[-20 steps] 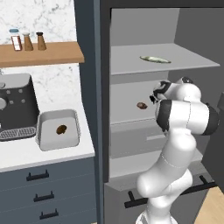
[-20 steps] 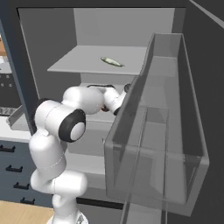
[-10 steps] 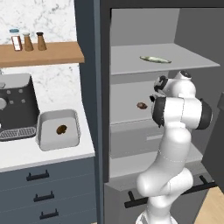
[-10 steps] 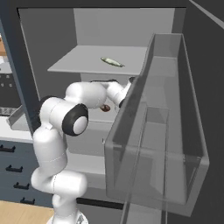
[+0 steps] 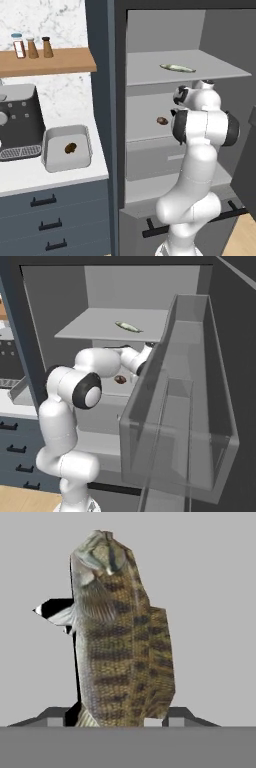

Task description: Place one mushroom and one fish in each tupperware on the nearby counter, to pack two identical lunches.

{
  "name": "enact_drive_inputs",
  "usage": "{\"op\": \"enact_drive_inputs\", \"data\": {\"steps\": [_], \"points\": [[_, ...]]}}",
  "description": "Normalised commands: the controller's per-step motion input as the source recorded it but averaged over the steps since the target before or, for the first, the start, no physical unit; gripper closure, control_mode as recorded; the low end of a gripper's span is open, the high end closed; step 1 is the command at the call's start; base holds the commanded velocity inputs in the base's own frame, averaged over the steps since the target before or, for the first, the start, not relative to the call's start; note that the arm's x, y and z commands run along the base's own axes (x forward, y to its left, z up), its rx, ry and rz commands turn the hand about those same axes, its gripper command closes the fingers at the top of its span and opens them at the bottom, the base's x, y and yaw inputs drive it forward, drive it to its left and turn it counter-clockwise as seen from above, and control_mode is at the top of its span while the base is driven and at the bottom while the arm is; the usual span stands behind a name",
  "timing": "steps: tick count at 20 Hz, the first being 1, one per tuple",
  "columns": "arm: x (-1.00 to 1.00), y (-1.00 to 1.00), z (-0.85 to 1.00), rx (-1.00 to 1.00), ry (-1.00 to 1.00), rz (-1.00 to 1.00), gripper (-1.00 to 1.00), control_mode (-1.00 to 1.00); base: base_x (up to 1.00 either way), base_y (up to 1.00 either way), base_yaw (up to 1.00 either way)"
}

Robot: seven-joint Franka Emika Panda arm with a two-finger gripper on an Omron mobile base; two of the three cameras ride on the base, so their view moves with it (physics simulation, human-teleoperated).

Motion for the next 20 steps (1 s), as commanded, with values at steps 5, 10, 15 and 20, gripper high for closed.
{"op": "enact_drive_inputs", "data": {"steps": [5, 10, 15, 20], "points": [[-0.92, 0.25, -0.49, -0.02, 0.00, 0.00, 1.00, -1.00, 0.00, 0.00, 0.00], [-1.00, 0.46, -0.08, 0.00, 0.00, 0.00, 1.00, -1.00, 0.00, 0.00, 0.00], [-1.00, 0.35, 0.43, 0.00, 0.00, 0.00, 1.00, -1.00, 0.00, 0.00, 0.00], [-1.00, 0.13, 0.95, 0.00, -0.01, 0.00, 1.00, -1.00, 0.00, 0.00, 0.00]]}}
